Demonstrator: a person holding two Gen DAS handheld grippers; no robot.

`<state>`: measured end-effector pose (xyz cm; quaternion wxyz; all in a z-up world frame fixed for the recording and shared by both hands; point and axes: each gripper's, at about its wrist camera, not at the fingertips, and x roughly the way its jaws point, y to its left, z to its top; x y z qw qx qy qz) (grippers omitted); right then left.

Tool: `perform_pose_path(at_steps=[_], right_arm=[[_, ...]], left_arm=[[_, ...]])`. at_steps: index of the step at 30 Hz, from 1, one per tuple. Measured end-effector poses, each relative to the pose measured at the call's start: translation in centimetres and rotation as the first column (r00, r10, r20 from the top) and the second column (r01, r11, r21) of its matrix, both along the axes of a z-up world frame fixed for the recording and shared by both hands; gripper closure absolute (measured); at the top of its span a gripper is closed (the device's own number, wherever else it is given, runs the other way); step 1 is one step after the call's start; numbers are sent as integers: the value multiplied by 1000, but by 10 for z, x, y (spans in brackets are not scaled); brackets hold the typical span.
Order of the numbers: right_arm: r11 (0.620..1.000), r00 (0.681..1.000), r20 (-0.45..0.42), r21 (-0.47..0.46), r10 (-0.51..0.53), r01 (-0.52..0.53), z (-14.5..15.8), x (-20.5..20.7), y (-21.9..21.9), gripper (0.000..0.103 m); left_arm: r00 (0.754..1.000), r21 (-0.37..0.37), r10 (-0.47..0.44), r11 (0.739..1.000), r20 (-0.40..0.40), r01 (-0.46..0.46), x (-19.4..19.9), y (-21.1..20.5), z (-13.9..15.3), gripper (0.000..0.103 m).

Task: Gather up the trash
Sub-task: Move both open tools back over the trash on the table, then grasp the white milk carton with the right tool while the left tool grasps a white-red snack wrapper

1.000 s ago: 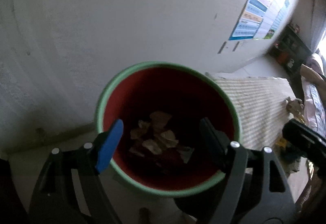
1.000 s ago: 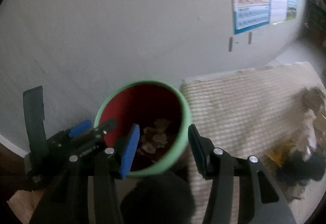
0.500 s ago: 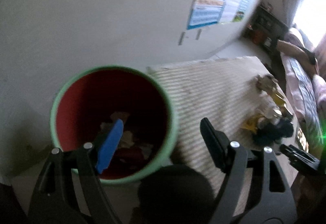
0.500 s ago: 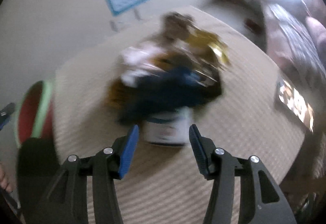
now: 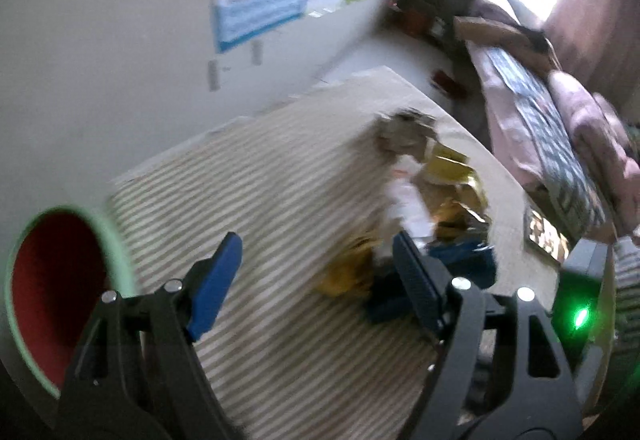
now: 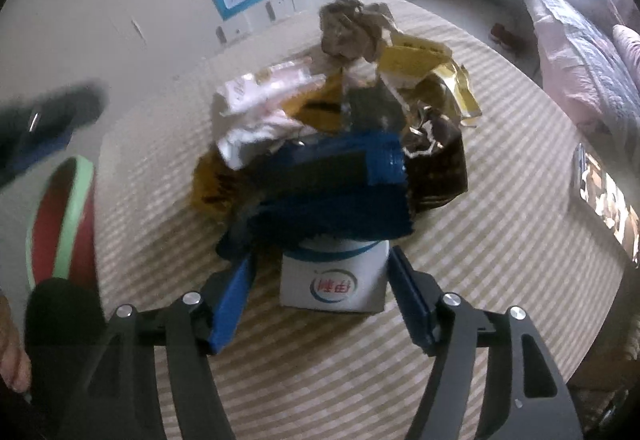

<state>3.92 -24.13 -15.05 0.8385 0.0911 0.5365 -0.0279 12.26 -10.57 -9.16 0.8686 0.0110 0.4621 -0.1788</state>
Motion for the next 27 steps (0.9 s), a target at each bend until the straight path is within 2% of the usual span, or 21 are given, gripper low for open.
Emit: perform_pose_path(at_steps=[2,3,6,9,12,16,23,26,27], right_arm=[[1000,1000,-18,20,-16,16,-6,1,-6,50],[998,1000,-16,56,-23,24,-9,-1,-10,50],[998,1000,-9,67,-10,11,-8,-10,-15,51],[995,1000,-17,102,11,-10,-7,-29,-18,51],[994,999,-25,103,34,-31,-8,-51,-17,51],[990,999,-24,136,27,-23,-6,-59,-22,51],[988,1000,-19,153,25,-21,-7,-64,-27,50],[987,1000,-19,157,23,-20,-6,-65,-28,50],[987,1000,-20,159,22,-19,-6,-66,-30,50]], left_arm=[[999,8,-32,999,-12,32,7,-21,-4,30],[999,9,-46,999,-17,46,10,-29,-7,30],[996,30,-81,996,-36,83,21,-51,-15,33],[991,38,-100,994,-91,104,30,-63,-29,39],[981,43,-133,989,-142,141,36,-78,-44,43],[962,59,-179,979,-205,194,34,-94,-62,48],[943,97,-251,956,-217,277,22,-104,-73,49],[937,78,-256,956,-239,282,24,-105,-75,65],[935,87,-258,954,-242,286,24,-106,-75,64]])
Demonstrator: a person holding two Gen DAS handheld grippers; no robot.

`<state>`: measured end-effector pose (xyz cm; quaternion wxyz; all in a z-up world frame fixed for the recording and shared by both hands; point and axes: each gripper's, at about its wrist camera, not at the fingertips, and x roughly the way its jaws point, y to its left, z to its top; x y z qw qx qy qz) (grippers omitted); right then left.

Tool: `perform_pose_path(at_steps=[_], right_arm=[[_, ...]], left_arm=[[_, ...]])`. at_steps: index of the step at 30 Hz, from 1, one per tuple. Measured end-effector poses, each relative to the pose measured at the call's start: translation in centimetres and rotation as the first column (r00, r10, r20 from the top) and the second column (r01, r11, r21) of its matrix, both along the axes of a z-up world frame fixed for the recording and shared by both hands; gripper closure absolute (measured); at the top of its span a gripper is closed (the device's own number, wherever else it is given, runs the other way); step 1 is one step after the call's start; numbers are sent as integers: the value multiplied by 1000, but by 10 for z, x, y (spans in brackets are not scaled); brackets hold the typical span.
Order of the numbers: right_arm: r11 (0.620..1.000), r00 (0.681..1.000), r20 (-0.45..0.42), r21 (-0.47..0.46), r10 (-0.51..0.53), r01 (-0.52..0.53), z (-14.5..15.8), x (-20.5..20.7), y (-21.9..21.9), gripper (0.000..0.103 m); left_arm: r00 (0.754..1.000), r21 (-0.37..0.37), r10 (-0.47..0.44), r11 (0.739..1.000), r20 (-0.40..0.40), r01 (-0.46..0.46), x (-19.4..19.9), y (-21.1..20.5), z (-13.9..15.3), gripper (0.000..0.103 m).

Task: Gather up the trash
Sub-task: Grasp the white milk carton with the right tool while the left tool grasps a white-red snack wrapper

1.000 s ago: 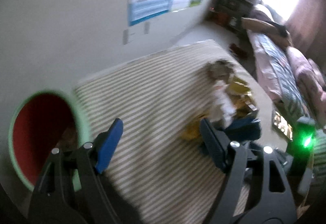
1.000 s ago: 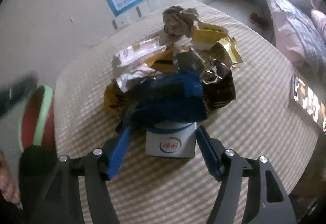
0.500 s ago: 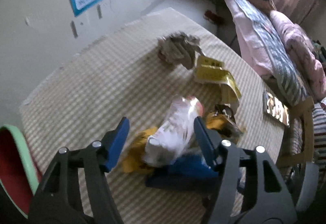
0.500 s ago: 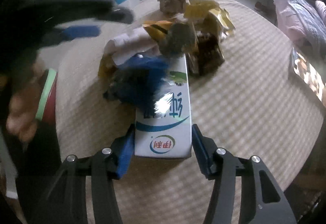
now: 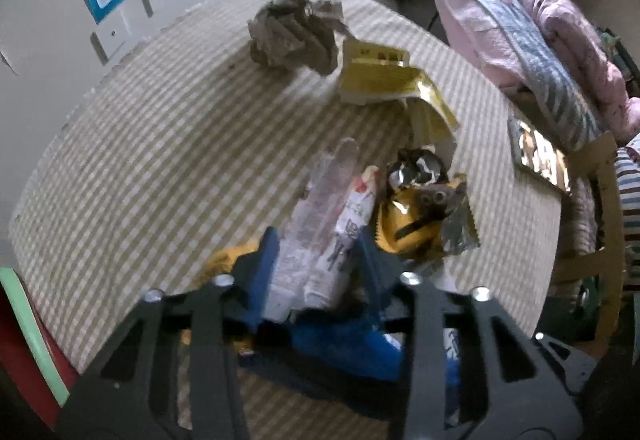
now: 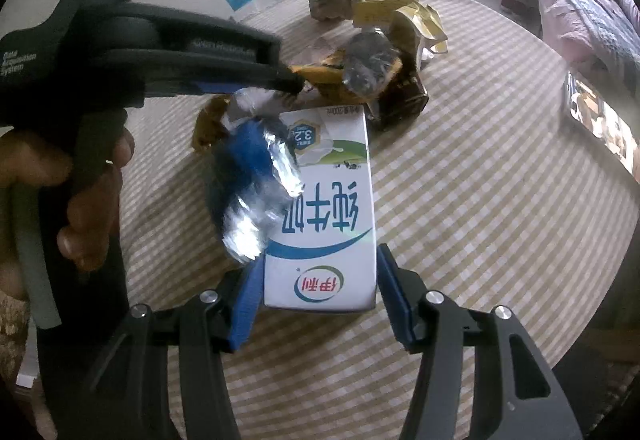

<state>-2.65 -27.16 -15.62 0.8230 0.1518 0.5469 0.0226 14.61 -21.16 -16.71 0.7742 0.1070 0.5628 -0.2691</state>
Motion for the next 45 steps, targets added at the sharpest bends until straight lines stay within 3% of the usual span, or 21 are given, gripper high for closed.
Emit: perform_pose_path(at_steps=[3,7,11,16,25,27,30,36,45], right_arm=[[1000,1000,-1,3,-4,4,3,-3,-2,50],[1000,1000,-6,7,-12,12,2,-3,-4,50],[1000,1000,-4,9,-12,12,2,-5,-6,50],[1000,1000,-5,8,-16,16,2,-5,-5,50],[1000,1000,-8,10,-13,13,2,-4,-5,49],[1000,1000,-7,14,-15,15,2,-3,-4,49],[1000,1000,-3,21,-17,17,2,-3,-5,50],[999,999,27,19,-29,28,10,-7,-9,50],[998,992,108,19,-58,57,41,-12,-9,51]], left_arm=[[997,60,-30,998,68,25,-4,-3,1,53],[1000,23,-11,1000,13,11,-1,7,-4,52],[999,32,-33,999,28,32,-5,11,-2,52],[1000,32,12,999,18,-13,1,34,-1,52],[999,77,-46,996,7,46,1,7,-14,52],[999,81,-39,996,0,39,1,5,-17,59],[1000,51,-7,999,2,7,1,12,-13,64],[993,-24,52,998,108,-50,-10,29,25,67],[970,-152,195,973,147,-172,-37,66,65,67]])
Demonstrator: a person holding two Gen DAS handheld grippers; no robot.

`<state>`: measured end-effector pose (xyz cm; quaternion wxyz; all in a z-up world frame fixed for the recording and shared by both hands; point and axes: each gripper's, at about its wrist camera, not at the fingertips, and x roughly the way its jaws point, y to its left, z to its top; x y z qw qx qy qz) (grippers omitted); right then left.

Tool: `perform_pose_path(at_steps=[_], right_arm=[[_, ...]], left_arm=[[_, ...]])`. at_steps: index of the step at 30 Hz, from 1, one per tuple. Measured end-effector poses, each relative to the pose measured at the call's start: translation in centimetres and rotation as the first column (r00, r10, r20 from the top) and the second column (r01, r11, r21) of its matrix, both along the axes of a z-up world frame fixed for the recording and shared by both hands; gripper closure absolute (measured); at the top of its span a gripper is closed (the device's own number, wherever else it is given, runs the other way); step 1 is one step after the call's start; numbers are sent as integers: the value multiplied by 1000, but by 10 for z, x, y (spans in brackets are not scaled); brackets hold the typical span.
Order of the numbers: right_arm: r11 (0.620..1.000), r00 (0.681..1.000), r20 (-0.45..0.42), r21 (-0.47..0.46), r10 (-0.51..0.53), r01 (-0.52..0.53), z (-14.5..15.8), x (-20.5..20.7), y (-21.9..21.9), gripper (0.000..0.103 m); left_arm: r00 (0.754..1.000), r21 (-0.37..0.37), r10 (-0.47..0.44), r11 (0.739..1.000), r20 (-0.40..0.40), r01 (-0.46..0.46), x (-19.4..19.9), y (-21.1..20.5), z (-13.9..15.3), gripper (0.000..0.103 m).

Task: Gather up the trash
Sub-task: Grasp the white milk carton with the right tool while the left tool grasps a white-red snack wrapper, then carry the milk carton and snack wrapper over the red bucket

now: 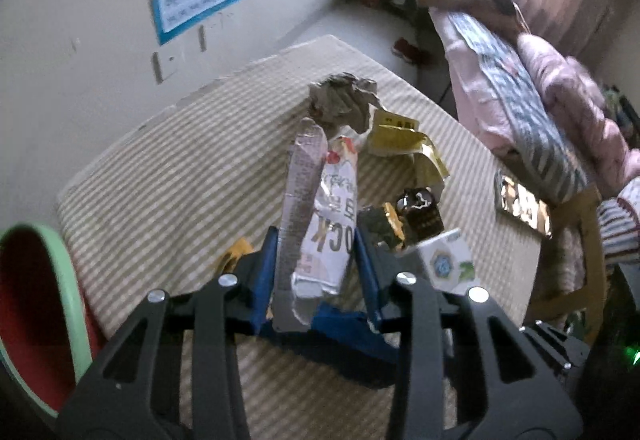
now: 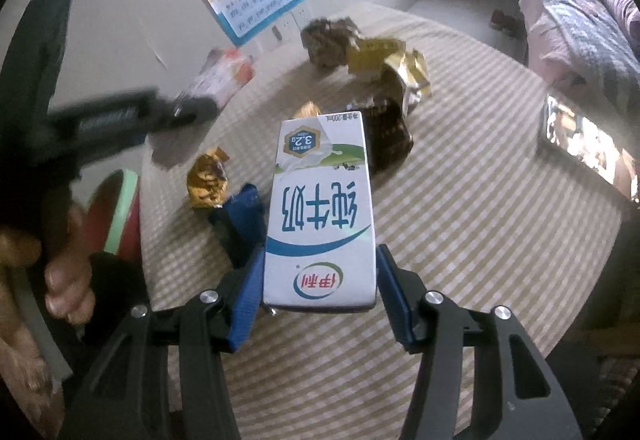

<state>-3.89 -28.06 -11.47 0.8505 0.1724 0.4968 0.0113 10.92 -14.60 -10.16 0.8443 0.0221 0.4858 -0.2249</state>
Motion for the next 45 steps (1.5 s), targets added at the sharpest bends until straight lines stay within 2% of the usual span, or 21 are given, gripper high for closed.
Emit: perform_pose_path(at_steps=[5,12,30,45], right_arm=[[1000,999,47,0,-14,14,21,-2,-2,51],[1000,996,87,-9,3,-2,41,2,10,50],[989,982,116,-24,151,-149,62,17,73,50],[968,960,119,-35,252,-250,67,36,119,50]], left_arm=[[997,-42,75,996,-12,-75,-15,31,7,67],[991,-51,132,990,-2,-132,-36,63,10,67],[968,-102,252,963,16,-249,-49,129,22,67],[928,-116,370,924,34,-364,-53,187,26,67]])
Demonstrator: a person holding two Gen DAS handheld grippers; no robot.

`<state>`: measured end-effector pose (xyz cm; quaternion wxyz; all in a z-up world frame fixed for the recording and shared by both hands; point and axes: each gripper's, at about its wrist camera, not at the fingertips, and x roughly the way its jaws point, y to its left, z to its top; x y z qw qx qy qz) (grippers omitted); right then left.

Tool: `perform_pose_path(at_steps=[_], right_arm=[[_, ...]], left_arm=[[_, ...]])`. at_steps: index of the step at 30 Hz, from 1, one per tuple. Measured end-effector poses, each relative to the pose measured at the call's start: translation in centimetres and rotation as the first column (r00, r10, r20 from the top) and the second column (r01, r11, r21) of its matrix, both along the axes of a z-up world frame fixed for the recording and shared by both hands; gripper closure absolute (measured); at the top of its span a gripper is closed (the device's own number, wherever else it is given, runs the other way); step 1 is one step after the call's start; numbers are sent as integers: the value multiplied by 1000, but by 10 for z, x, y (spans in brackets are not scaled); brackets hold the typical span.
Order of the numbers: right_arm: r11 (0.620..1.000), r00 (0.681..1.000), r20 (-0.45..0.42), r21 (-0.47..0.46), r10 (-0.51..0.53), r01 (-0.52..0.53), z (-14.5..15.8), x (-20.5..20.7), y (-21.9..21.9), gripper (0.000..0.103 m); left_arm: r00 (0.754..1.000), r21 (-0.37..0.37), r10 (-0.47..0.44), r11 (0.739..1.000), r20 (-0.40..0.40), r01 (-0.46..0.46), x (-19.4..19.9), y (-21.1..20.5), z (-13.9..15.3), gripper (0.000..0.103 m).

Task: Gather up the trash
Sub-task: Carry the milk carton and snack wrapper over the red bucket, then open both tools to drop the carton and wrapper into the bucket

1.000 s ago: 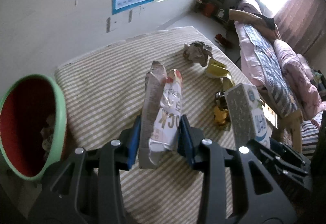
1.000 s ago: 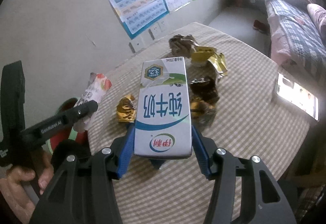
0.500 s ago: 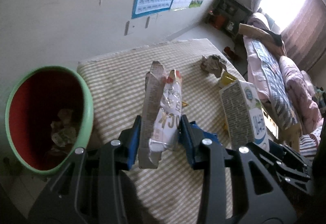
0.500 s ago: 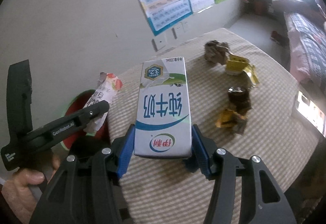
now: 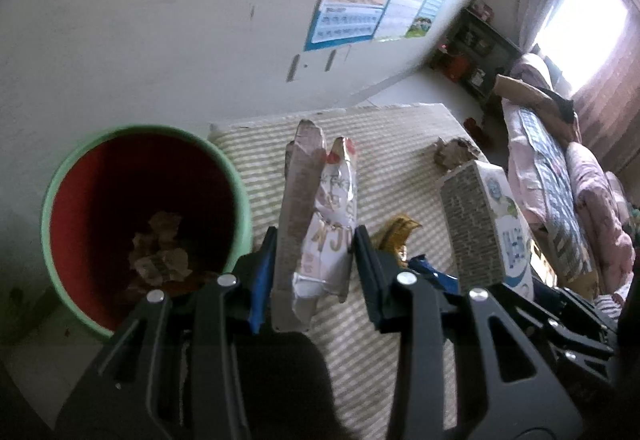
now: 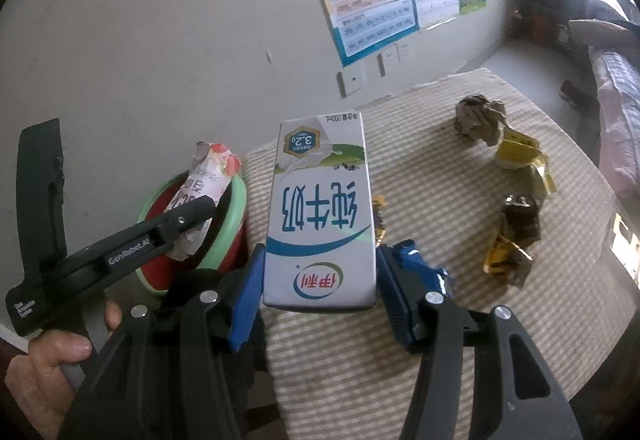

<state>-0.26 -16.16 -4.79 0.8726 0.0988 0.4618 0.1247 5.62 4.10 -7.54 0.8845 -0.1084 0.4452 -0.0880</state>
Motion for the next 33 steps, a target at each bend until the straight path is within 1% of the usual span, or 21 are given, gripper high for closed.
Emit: perform_pose_path(at_steps=[8,13,17,24,27,33], right_arm=[[998,998,-22,3,55,-55,-6,12,28,50],[996,995,-31,5,94,-94,-9,20,47,50],[991,991,-40,8,131,-130,-11,28,67,50],[976,975,-55,2,215,-216,-17,47,111,50],[969,966,-74,11,248,-248,-24,56,132,50],[954,949,-97,-1,299,-300,-34,73,167,50]], left_arm=[[997,0,74,997,11,-74,-1,31,0,67],[992,12,125,992,25,-125,-3,55,1,66],[987,10,163,987,20,-163,-4,74,-1,66],[974,19,225,974,-9,-225,-6,106,-14,66],[967,25,254,967,-29,-253,-4,121,-21,66],[954,37,290,957,-71,-288,-3,144,-37,66]])
